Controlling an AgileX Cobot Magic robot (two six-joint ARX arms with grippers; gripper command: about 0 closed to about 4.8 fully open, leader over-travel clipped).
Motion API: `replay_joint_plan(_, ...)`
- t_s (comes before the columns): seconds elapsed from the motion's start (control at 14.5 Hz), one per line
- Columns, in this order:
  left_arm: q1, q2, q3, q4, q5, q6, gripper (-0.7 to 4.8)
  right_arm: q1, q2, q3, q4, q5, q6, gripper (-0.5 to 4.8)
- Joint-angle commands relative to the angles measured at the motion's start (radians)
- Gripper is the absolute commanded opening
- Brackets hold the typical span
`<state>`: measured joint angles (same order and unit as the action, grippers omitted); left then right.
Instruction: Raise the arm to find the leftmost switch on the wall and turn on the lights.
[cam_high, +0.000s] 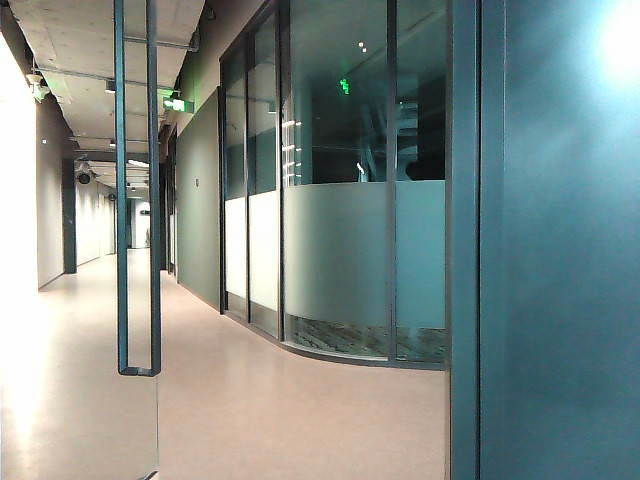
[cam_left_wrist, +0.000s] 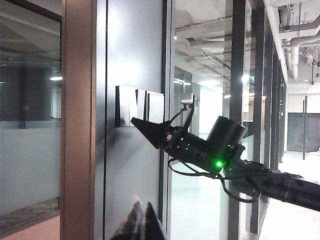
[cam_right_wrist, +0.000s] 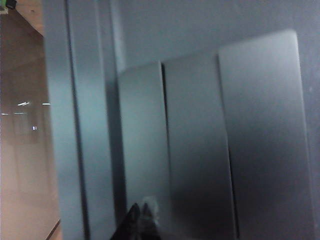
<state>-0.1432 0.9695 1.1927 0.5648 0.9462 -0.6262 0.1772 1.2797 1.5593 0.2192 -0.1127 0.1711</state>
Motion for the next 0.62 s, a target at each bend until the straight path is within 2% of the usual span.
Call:
replay_joint_plan(0.07, 0.001, -0.003, 0.004, 0.012, 0.001, -0.003, -0.05, 0.000, 0.022, 0.003, 0.010, 0.003, -0.008, -0.01)
replay_joint_plan(0.41, 0.001, -0.013, 0.004, 0.009, 0.005, -0.003, -0.05, 0.000, 0.038, 0.003, 0.016, 0.000, -0.007, -0.01)
replay_joint_plan(0.48, 0.001, -0.015, 0.004, 0.009, 0.005, -0.003, -0.05, 0.000, 0.031, 0.003, 0.017, -0.035, 0.002, -0.01)
replay_joint_plan(0.62, 0.001, -0.020, 0.004, 0.001, 0.013, -0.003, -0.05, 0.001, -0.032, 0.003, 0.007, -0.198, 0.122, -0.01)
